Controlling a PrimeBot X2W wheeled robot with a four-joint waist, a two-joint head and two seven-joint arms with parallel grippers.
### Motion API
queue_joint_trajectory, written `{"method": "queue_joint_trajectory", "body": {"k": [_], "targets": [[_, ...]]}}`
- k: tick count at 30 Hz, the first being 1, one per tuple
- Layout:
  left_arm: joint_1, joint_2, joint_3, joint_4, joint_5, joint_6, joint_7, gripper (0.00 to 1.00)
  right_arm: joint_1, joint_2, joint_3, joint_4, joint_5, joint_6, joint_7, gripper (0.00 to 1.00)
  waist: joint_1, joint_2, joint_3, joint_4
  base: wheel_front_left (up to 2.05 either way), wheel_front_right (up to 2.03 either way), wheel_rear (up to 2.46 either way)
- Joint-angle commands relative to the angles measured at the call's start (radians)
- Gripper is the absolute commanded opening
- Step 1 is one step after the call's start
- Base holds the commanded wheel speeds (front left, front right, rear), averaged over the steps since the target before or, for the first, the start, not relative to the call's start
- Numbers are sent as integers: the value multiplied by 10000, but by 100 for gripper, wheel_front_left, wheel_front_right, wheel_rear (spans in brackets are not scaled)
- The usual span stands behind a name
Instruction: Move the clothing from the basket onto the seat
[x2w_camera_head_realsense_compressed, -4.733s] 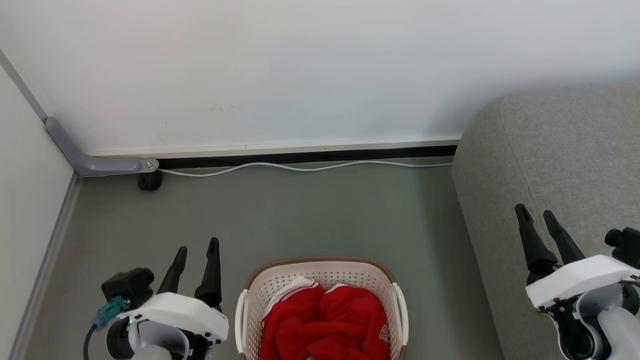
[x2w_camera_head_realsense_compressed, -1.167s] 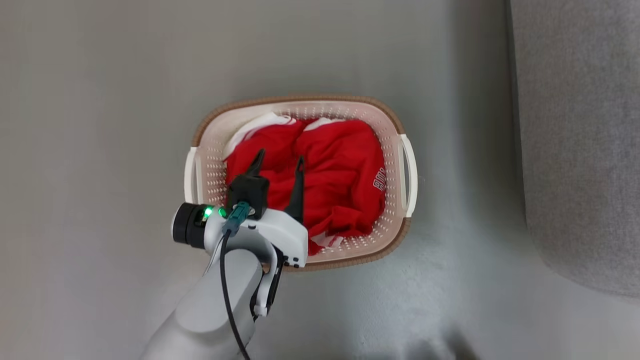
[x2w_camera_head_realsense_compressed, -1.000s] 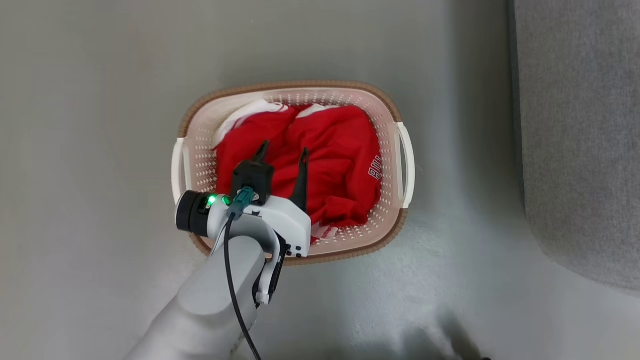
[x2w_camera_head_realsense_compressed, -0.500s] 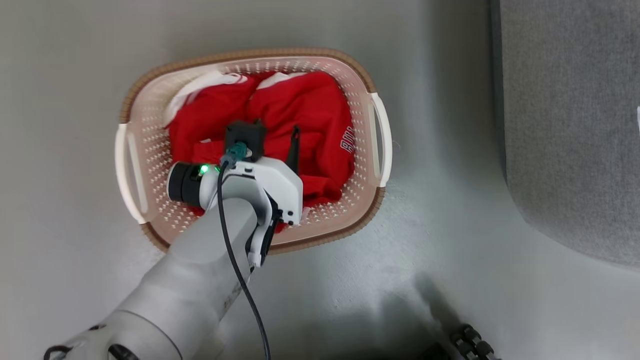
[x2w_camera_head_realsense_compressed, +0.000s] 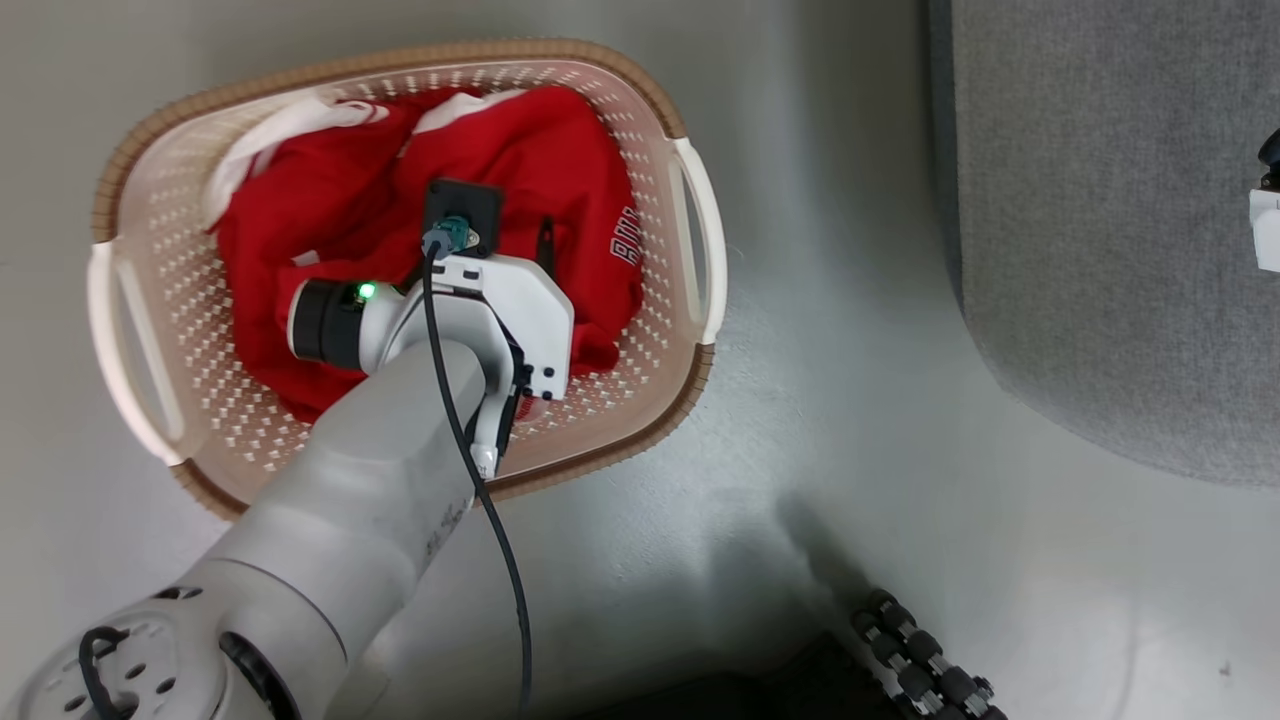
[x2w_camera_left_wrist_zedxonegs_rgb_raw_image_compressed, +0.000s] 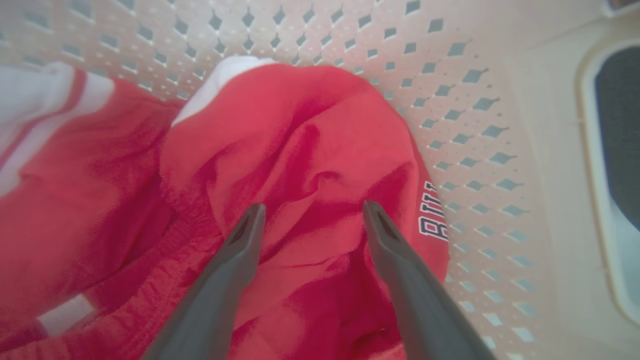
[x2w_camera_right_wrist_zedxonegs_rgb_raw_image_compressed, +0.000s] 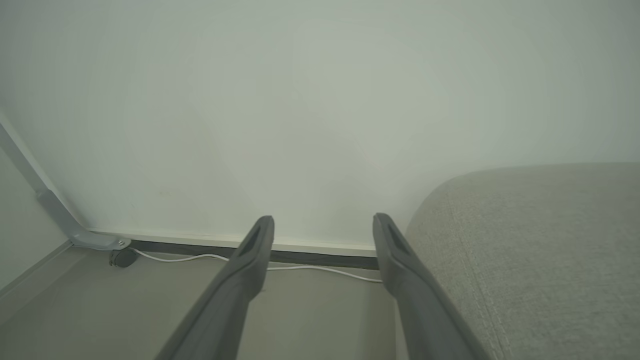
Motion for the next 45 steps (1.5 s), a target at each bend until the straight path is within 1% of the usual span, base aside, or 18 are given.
{"method": "queue_joint_trajectory", "body": {"k": [1, 6, 10, 11, 12, 13, 17, 24, 29, 33, 39, 42, 43, 45], "targets": [[-131, -15, -18, 11, -81, 115, 36, 100, 217, -79, 50, -294, 103, 42, -59, 100, 0, 0, 151, -150, 0, 0, 0], [-354, -15, -309, 343, -157, 198, 340, 100, 71, 20, 100, -321, 99, 42, -59, 100, 0, 0, 290, -388, 0, 0, 0], [-314, -15, -457, 314, -130, 398, 628, 100, 93, 24, 87, -291, 74, 42, -59, 100, 0, 0, 224, -439, 0, 0, 0], [-307, -15, -480, 302, -130, 407, 681, 61, 96, 22, 86, -287, 79, 42, -59, 100, 0, 0, 208, -445, 0, 0, 0], [-306, -15, -504, 304, -92, 388, 737, 6, 94, 26, 85, -282, 84, 42, -59, 100, 0, 0, 182, -457, 0, 0, 0], [-285, -15, -523, 320, -68, 381, 828, 0, 91, 24, 87, -277, 85, 42, -59, 100, 0, 0, 155, -471, 0, 0, 0], [-267, -15, -565, 322, -7, 281, 900, 0, 68, 68, 53, -241, 93, 42, -59, 100, 0, 0, 42, -501, 0, 0, 0], [230, -15, -592, 75, -138, 190, 414, 0, 212, 59, 51, 41, 82, 42, -59, 100, 0, 0, -676, -247, 0, 0, 0], [820, -15, -598, -148, -460, 114, -290, 0, 489, -35, 98, 259, 16, 42, -59, 100, 0, 0, -1386, 29, 0, 0, 0], [1361, -15, -603, -318, -510, 34, -707, 0, 749, -100, 236, 514, 19, 42, -59, 100, 0, 0, -2073, 225, 0, 0, 0], [2119, -15, -593, -482, -645, -121, -993, 0, 1160, -152, 488, 927, -73, 42, -59, 100, 0, 0, -3145, 433, 0, 0, 0], [2273, -15, -157, -723, -342, -98, -1009, 0, 1373, -146, 591, 1147, -146, 42, -59, 100, 0, 0, -3679, 546, 0, 0, 0], [2273, -15, -157, -723, -342, -98, -1009, 0, 1373, -146, 591, 1147, -146, 42, -59, 100, 0, 0, -3679, 546, 0, 0, 0], [2497, -15, 312, -905, 5, -74, -1011, 0, 1547, -128, 644, 1286, -195, 42, -59, 100, 0, 0, -4045, 636, 0, 0, 0]]}}
